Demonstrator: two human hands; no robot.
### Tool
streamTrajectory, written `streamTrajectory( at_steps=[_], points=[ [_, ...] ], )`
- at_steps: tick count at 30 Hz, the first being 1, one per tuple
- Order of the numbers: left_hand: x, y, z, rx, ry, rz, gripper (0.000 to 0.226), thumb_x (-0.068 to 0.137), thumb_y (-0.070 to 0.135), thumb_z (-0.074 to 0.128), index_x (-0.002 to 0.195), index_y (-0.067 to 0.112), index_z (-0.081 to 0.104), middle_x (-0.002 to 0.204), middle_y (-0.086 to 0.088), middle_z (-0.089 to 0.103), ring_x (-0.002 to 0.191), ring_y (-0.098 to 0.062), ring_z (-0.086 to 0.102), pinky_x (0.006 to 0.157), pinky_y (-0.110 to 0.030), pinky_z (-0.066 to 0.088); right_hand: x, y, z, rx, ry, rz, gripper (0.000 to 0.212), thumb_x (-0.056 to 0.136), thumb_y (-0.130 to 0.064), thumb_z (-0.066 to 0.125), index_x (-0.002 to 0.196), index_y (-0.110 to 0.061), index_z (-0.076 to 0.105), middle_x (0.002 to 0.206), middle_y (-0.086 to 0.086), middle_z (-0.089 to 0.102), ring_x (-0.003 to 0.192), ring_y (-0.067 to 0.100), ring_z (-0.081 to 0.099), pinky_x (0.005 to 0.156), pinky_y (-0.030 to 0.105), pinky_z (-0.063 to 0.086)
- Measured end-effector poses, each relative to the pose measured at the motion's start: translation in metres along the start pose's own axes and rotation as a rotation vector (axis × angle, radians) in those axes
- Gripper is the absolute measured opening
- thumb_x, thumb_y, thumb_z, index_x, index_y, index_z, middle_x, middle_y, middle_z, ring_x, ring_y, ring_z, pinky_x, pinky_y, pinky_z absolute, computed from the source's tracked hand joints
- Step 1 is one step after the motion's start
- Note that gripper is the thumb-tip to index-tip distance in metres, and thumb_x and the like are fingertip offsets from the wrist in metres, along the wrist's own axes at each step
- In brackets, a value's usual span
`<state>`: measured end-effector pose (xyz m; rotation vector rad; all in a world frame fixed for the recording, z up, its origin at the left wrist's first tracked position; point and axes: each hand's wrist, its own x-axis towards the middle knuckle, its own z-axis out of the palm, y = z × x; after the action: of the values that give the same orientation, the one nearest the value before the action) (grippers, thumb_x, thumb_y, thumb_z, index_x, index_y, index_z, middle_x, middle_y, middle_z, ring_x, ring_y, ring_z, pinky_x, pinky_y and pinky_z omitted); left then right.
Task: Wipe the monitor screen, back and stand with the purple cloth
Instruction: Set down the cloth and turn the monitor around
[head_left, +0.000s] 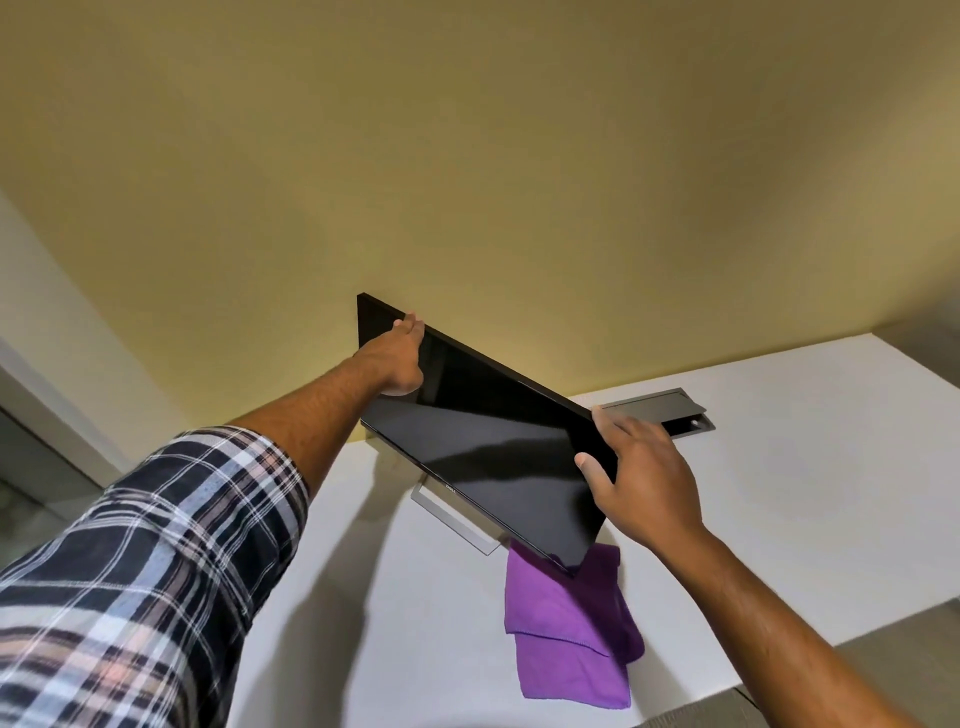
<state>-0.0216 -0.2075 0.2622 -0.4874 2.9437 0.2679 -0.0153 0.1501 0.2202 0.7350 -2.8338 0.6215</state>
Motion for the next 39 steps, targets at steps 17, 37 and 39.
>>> streamTrajectory(
  at_steps=[17, 37, 39],
  points=[
    [-0.013, 0.007, -0.002, -0.013, -0.001, 0.053, 0.092, 0.087, 0.000, 0.049, 0.161, 0.011, -0.004, 0.168, -0.004, -0.013, 0.156, -0.022, 0.000, 0.125, -0.036, 0.017, -0.071, -0.049, 0.001, -0.092, 0.103, -0.074, 0.056, 0.092, -0.036, 0.076, 0.141, -0.011, 0.064, 0.126, 0.005, 0.069, 0.114, 0.027, 0.063, 0.076, 0.033, 0.058],
    [-0.022, 0.045, 0.008, -0.075, 0.010, 0.134, 0.097, 0.083, -0.001, 0.049, 0.161, 0.015, -0.005, 0.169, 0.000, -0.012, 0.156, -0.019, -0.001, 0.125, -0.036, 0.016, -0.086, -0.033, -0.004, 0.121, 0.126, 0.003, 0.063, 0.084, 0.014, 0.072, 0.141, -0.013, 0.066, 0.101, -0.001, 0.062, 0.092, 0.013, 0.050, 0.076, 0.023, 0.042],
    [-0.022, 0.053, 0.012, -0.076, 0.003, 0.148, 0.096, 0.083, -0.002, 0.048, 0.161, 0.016, -0.005, 0.169, 0.001, -0.011, 0.156, -0.018, -0.003, 0.125, -0.036, 0.016, -0.087, -0.031, -0.006, 0.138, 0.125, 0.010, 0.061, 0.085, 0.013, 0.073, 0.140, -0.014, 0.066, 0.102, -0.001, 0.063, 0.093, 0.009, 0.047, 0.077, 0.021, 0.042]
  ],
)
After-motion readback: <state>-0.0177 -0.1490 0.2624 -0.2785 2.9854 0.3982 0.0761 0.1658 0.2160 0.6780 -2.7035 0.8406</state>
